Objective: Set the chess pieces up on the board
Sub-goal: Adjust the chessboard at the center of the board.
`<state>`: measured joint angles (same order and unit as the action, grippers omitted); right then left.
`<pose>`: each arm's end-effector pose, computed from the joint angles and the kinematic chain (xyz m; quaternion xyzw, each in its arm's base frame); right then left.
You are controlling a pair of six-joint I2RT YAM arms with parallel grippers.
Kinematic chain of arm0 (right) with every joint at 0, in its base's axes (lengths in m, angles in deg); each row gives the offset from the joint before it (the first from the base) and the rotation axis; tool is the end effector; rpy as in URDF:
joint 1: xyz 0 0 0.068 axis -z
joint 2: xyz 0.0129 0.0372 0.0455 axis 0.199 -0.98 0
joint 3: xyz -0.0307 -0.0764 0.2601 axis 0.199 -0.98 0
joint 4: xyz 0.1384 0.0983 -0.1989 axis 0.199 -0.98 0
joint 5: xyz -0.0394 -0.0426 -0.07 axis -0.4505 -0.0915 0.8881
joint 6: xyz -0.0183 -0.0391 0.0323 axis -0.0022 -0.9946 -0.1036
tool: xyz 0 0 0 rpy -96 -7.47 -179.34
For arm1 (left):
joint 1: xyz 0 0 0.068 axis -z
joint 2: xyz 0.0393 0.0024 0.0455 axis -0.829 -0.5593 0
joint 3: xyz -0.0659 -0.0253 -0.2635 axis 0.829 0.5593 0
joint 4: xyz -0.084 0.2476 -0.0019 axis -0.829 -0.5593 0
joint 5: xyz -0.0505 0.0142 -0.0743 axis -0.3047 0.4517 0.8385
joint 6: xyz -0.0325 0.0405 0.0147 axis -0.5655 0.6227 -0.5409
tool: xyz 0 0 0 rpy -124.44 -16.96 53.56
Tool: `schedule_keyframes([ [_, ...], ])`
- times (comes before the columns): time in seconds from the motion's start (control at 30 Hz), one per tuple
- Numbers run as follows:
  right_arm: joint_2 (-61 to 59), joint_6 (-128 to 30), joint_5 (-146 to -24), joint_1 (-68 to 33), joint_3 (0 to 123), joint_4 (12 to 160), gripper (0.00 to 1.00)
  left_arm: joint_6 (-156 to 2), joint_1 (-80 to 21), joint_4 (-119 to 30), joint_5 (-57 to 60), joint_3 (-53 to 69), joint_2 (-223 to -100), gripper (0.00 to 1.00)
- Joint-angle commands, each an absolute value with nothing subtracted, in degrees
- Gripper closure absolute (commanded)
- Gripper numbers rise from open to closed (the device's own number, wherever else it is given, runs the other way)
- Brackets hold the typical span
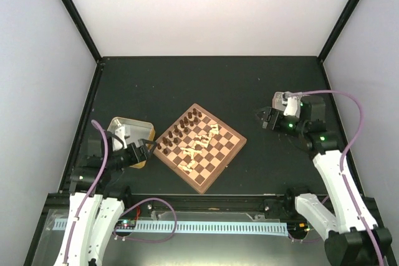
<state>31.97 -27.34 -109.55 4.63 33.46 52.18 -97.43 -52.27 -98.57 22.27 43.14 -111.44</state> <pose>0.1710 0.0398 0.3089 0.0320 0.8607 0.3712 0.3470 0.0866 -0.0230 0.2668 -0.1129 0.8767 -0.3431 0.3176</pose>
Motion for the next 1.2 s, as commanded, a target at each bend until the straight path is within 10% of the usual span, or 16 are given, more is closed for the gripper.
schedule_keyframes([
  [0.0, 27.8, -26.9, -104.0, 2.7, 32.8, 55.4, 0.11, -98.6, -52.7, -108.3, 17.8, 46.8, -110.0, 0.11],
  [0.27, 20.5, -22.4, -95.7, -6.2, 31.1, 61.3, 0.26, -105.4, -51.4, -97.5, 24.4, 60.3, -110.5, 0.45],
  [0.6, 10.0, -23.7, -94.0, -12.0, 31.0, 64.0, 0.34, -116.9, -39.3, -75.3, 18.4, 64.4, -125.0, 0.45],
  [1.17, -2.3, -27.7, -94.9, -13.0, 32.7, 65.2, 0.37, -121.8, -34.2, -57.4, 13.4, 62.7, -144.3, 0.74],
])
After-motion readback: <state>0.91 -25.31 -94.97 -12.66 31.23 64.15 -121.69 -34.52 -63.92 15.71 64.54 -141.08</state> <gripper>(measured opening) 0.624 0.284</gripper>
